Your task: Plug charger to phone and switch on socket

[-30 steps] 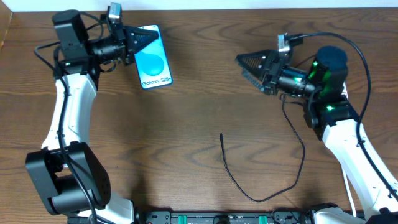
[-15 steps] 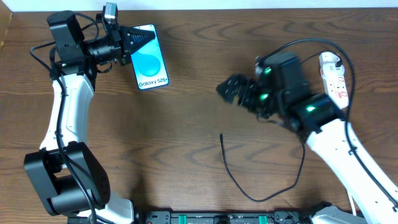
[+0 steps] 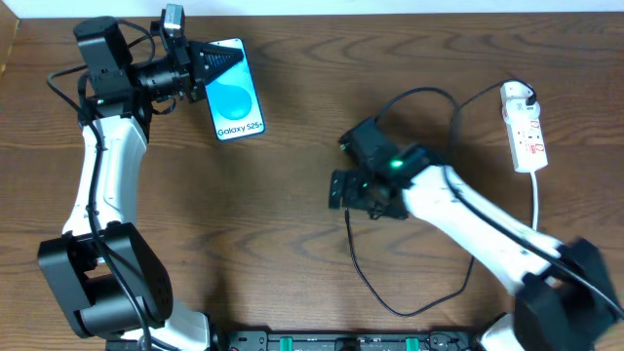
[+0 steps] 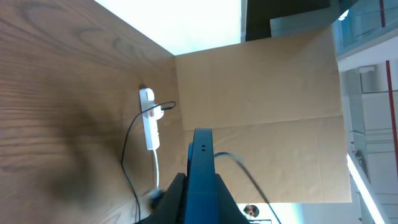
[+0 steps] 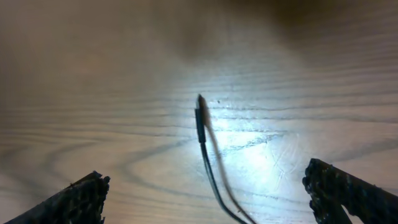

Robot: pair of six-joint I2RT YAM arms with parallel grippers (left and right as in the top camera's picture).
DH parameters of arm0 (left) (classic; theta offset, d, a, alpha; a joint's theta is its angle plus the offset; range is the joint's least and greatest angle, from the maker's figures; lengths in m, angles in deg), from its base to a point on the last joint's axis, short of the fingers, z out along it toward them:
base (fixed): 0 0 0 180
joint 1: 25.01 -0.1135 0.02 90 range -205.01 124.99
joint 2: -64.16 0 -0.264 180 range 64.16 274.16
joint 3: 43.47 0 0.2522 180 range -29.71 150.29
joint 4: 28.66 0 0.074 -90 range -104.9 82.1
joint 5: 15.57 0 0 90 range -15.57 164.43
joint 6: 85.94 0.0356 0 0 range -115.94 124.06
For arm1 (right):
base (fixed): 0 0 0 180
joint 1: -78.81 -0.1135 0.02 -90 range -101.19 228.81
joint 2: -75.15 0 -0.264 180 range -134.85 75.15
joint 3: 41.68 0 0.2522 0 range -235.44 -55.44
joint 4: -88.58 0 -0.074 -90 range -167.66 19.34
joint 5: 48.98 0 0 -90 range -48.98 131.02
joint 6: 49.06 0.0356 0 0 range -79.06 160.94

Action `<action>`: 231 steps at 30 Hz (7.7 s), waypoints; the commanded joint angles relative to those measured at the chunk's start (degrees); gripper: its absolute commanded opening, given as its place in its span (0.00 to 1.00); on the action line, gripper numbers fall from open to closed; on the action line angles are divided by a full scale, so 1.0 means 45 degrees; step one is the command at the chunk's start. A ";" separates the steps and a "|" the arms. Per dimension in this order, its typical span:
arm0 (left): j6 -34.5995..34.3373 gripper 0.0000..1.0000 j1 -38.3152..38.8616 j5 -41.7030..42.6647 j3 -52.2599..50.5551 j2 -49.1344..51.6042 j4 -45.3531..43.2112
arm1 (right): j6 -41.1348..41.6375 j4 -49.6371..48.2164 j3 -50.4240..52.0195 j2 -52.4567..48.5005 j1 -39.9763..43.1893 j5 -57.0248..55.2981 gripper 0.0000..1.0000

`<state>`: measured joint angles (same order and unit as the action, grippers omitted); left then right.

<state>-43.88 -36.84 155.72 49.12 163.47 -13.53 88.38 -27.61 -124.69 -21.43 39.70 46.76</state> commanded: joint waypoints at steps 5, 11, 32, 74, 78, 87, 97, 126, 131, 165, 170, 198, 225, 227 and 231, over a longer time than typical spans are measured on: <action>0.0083 0.07 -0.0010 0.0413 0.0248 -0.0136 -0.0078 | -0.0233 -0.0146 -0.0160 -0.1632 -0.1404 -0.0204 0.99; 0.0131 0.07 -0.0010 0.0413 0.0248 -0.0136 -0.0078 | -0.0170 -0.0160 -0.0155 -0.2171 -0.2006 -0.0544 0.99; 0.0180 0.07 -0.0010 0.0413 0.0248 -0.0136 -0.0078 | -0.0131 -0.0942 -0.0155 -0.3565 -0.2025 -0.1287 0.92; 0.0321 0.07 0.0005 0.0413 0.0248 -0.0136 -0.0078 | -0.2516 -0.4813 -0.0695 -0.3609 0.1209 0.9627 0.01; 0.0316 0.08 0.0000 0.0248 0.0248 -0.0136 -0.0092 | -0.1593 -0.8116 -0.0695 -0.3609 0.1651 1.3061 0.01; -0.0801 0.07 0.0000 -0.1433 0.0248 -0.0136 -0.0301 | 0.1302 -1.4362 -0.0695 -0.3609 0.1608 1.5242 0.01; -0.4532 0.07 -0.0015 -0.1846 0.0248 -0.0136 -0.5586 | 0.3288 -1.8064 -0.0695 -0.3609 0.1559 1.5528 0.01; -0.6484 0.07 -0.0092 -0.3725 0.0248 -0.0136 -0.6198 | 0.9117 -2.5505 -0.0695 -0.3609 0.1613 1.3600 0.01; -0.6513 0.07 -0.0092 -0.3895 0.0248 -0.0136 -0.6193 | 0.9894 -2.6495 -0.0695 -0.3609 0.1622 1.3061 0.01; -0.6470 0.07 0.0505 -0.2637 0.0248 -0.0136 -0.6193 | 0.9928 -2.6350 -0.0695 -0.3609 0.1787 1.3080 0.01; -0.6494 0.07 0.0520 -0.2633 0.0248 -0.0136 -0.6193 | 0.9928 -2.6306 -0.0695 -0.3609 0.1787 1.3036 0.01; -0.6465 0.07 0.0398 -0.3104 0.0248 -0.0136 -0.6203 | 1.0069 -2.5966 -0.0690 -0.3609 0.1778 1.2949 0.01; -0.6120 0.07 0.0539 -0.3249 0.0248 -0.0136 -0.6198 | 1.0025 -2.5971 -0.0690 -0.3609 0.1753 1.3153 0.01; -0.6120 0.07 0.0427 -0.3381 0.0248 -0.0136 -0.6193 | 1.0025 -2.5971 -0.0690 -0.3609 0.1753 1.3182 0.01; -0.6062 0.07 0.0209 -0.3410 0.0248 -0.0136 -0.6193 | 1.0025 -2.5971 -0.0690 -0.3609 0.1753 1.3187 0.01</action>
<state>-72.10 -34.85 141.08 49.07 163.49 -40.81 133.36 -144.33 -127.27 -37.67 47.41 105.94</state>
